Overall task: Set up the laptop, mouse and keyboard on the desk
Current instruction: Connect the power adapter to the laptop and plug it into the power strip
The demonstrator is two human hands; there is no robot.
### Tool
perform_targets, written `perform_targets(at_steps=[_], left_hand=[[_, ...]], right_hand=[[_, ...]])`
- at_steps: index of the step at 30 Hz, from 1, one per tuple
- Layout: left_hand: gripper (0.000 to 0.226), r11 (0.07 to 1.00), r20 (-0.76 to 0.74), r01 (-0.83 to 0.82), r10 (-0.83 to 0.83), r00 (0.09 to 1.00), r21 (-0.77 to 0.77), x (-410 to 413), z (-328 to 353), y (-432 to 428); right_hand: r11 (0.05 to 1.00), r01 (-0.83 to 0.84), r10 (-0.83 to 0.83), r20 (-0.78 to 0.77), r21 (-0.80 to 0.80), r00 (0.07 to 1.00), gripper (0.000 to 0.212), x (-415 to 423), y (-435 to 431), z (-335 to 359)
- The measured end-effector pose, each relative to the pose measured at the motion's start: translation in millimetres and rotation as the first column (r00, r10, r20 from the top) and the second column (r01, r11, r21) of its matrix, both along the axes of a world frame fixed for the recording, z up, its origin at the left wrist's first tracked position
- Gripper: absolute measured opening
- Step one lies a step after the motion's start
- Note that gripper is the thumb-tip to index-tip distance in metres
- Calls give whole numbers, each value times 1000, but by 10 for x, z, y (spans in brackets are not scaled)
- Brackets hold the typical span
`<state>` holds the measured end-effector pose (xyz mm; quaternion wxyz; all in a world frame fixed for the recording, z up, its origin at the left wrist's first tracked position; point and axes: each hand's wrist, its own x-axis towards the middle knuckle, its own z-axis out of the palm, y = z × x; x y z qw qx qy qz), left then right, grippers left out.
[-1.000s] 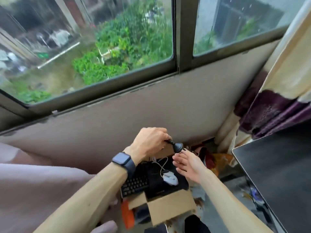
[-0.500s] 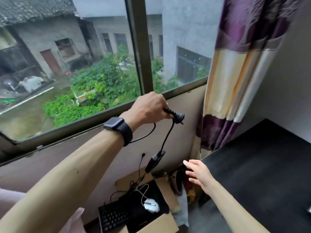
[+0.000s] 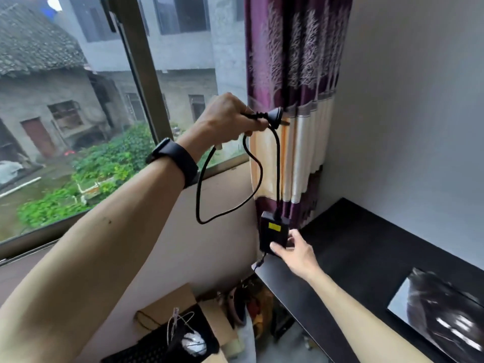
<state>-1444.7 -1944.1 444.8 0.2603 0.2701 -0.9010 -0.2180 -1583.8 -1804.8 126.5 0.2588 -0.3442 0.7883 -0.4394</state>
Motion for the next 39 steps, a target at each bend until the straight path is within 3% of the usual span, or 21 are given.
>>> perform_targets(at_steps=[8,14,20,24,27,31,39], left_hand=[[32,993,-278,-100,115,954,67,-230,1,289],[26,995,-276,-13,39,960,97,-511,-256,457],[27,947,-250,196,-132,959,255,-1065,-628,688],[23,836,-318,337,-208,925,433,-1461,-786,914],[18,767,-353,408,-251,901,496,-1727,-863,1127],[13,755,-300,421,-304,904,503,-2061,-941,1378],[17,706,-297,445,-332,895,551,-2875,-937,1928]], right_hand=[[911,308,-348,-111,-273,931,33,-427,748,639],[786,462,-548,-115,-411,829,37,-658,1193,1260],[625,601,-750,-170,-498,639,34,-911,1789,1775],[553,657,-831,-291,-512,474,33,-1018,2221,1911],[537,684,-833,-438,-493,339,36,-1156,2601,1953],[515,737,-780,-596,-438,191,40,-1396,3073,2042],[550,714,-509,-852,-433,-123,37,-2120,3945,2361]])
